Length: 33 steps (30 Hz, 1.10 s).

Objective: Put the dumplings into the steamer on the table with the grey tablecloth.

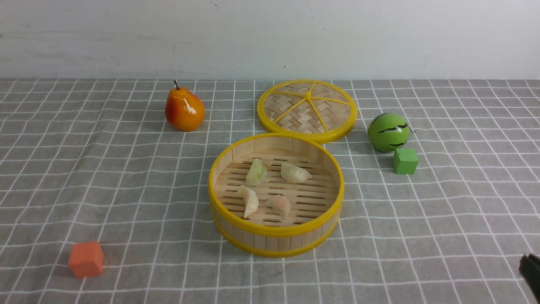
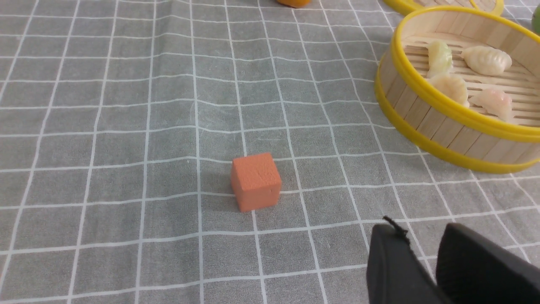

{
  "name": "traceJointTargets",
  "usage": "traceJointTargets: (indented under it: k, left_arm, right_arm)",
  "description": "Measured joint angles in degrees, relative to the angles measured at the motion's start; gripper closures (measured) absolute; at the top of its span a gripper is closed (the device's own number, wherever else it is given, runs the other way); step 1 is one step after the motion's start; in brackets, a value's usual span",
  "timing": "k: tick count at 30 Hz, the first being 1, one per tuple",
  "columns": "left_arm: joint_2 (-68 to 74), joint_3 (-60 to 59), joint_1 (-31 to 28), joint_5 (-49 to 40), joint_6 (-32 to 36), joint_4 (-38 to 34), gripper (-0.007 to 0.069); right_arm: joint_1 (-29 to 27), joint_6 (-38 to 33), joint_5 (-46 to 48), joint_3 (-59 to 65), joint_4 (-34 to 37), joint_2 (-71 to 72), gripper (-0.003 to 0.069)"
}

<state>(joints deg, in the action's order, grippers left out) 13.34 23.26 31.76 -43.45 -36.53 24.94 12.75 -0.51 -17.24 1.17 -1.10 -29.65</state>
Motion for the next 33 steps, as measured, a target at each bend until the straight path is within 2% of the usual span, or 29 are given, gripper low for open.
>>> traceJointTargets:
  k: [8, 14, 17, 33]
  left_arm:
    - [0.0, -0.11, 0.0, 0.0, 0.0, 0.03, 0.0443]
    - [0.05, -0.11, 0.0, 0.0, 0.0, 0.03, 0.0438]
    - [0.33, -0.11, 0.0, 0.08, 0.0, 0.12, 0.0432]
    - [0.5, -0.18, 0.0, 0.02, 0.0, 0.3, 0.0418]
  right_arm:
    - [-0.5, 0.04, 21.49, 0.35, -0.12, 4.7, 0.0657]
    - [-6.21, 0.04, 36.5, 0.35, -0.24, 26.95, 0.0655]
    - [-8.56, 0.51, 37.92, 0.07, -0.08, 30.1, 0.0656]
    - [-9.28, 2.54, 38.27, 0.01, 0.43, 30.29, 0.0645]
